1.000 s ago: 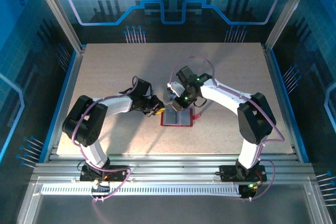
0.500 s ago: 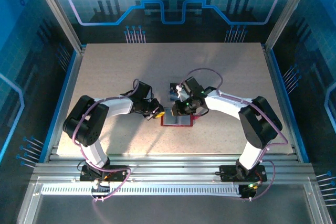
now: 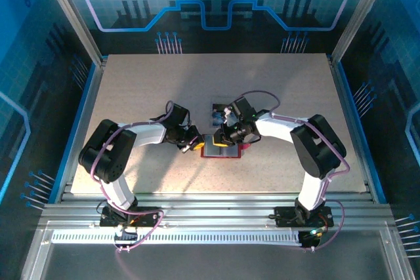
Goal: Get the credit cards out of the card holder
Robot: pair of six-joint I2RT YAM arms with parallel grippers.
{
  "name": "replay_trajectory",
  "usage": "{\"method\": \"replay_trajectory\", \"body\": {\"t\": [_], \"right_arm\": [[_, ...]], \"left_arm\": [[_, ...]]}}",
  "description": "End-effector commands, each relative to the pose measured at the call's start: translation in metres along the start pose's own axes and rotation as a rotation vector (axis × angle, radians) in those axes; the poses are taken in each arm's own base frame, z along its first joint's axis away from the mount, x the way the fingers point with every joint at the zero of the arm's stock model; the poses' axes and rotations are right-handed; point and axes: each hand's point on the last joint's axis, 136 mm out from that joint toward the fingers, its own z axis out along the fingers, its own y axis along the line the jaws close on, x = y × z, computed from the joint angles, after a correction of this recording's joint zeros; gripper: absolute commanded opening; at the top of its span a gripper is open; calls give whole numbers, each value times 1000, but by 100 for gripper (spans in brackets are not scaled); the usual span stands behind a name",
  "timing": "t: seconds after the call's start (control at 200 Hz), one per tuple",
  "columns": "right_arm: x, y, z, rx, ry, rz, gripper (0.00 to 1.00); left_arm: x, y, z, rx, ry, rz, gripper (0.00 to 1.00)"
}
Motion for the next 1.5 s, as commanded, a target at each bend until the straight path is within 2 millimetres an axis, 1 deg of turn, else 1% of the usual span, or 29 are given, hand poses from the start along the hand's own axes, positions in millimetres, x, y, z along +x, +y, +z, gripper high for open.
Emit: {"method": "replay_trajectory", "body": {"t": [0.0, 0.29, 0.48, 0.645, 1.061, 1.496], "right_arm": [[1, -4, 4, -20, 21, 38, 19], [1, -14, 9, 16, 39, 62, 25], [3, -19, 12, 34, 57, 70, 27], [4, -22, 11, 62, 69, 66, 29], [8, -33, 7, 112, 70, 77, 30], [7, -37, 3, 94, 44, 98, 30]], "left_arm": [[5, 9, 0, -33, 8, -8, 10], [5, 11, 2, -42, 16, -12, 10], [5, 12, 3, -45, 19, -11, 10], [5, 11, 3, -48, 23, -7, 10], [6, 13, 4, -59, 31, -7, 11], [5, 12, 3, -67, 29, -4, 11]]}}
